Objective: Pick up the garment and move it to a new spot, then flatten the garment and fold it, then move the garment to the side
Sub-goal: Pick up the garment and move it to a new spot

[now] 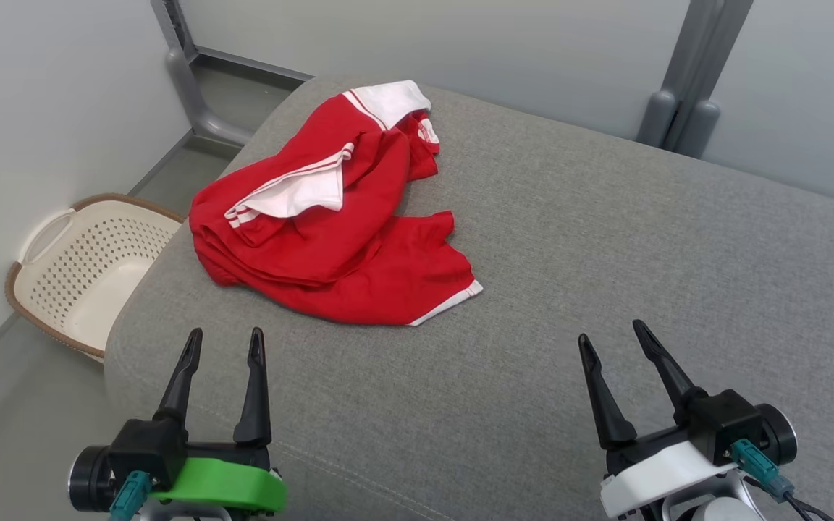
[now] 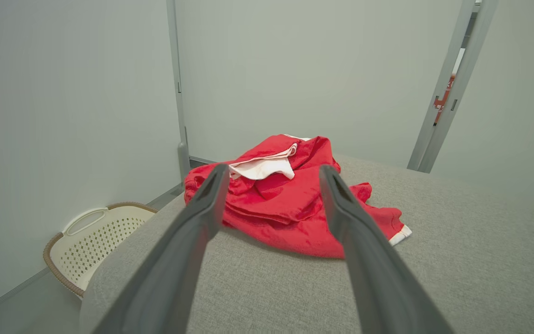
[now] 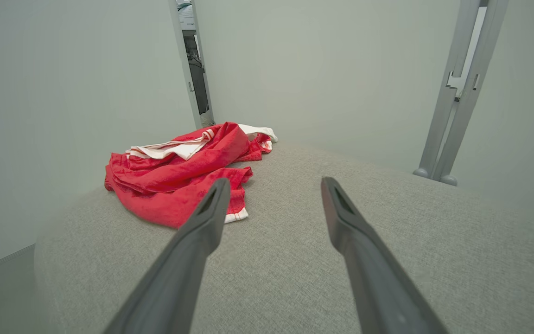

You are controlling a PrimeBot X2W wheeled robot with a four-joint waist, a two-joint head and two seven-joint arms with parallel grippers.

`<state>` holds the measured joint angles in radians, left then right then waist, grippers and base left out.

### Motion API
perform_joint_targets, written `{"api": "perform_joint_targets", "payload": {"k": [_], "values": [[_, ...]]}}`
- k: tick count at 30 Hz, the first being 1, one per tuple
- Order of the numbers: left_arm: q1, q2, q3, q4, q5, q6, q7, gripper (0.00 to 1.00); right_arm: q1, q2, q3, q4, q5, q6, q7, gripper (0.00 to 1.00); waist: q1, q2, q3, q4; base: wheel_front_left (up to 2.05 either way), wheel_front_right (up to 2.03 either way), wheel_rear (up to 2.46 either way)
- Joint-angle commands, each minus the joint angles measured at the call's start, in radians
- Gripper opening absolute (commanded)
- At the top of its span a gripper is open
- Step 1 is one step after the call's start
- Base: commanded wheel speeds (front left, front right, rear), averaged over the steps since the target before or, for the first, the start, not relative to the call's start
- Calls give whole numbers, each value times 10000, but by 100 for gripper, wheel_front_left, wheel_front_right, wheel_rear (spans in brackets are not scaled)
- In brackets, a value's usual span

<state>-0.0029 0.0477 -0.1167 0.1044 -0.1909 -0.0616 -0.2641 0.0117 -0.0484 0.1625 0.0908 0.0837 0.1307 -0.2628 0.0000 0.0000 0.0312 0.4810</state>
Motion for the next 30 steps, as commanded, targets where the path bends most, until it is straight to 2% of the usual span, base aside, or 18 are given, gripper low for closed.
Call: {"api": "perform_joint_targets", "payload": {"k": [1,15,18,23,30], "values": [[171,49,50,-14,47,67,-5,100,109,-34,4,5,-62,1,-32,100,0,0,-106,217,0,0,0],[328,49,278,-226,239,246,-5,100,75,-78,184,84,-87,1,-30,100,0,0,-143,318,0,0,0],[195,43,209,-187,175,110,-5,100,79,-128,122,39,-130,1,-32,100,0,0,-39,313,0,0,0],[-728,41,634,-529,-430,175,-4,100,-251,-431,130,-126,-264,1,-32,100,0,0,693,152,0,0,0],[-3042,82,859,613,-44,-397,-4,100,-1035,-1257,300,-215,-366,-1,-30,100,0,0,2158,-290,0,0,0]]}}
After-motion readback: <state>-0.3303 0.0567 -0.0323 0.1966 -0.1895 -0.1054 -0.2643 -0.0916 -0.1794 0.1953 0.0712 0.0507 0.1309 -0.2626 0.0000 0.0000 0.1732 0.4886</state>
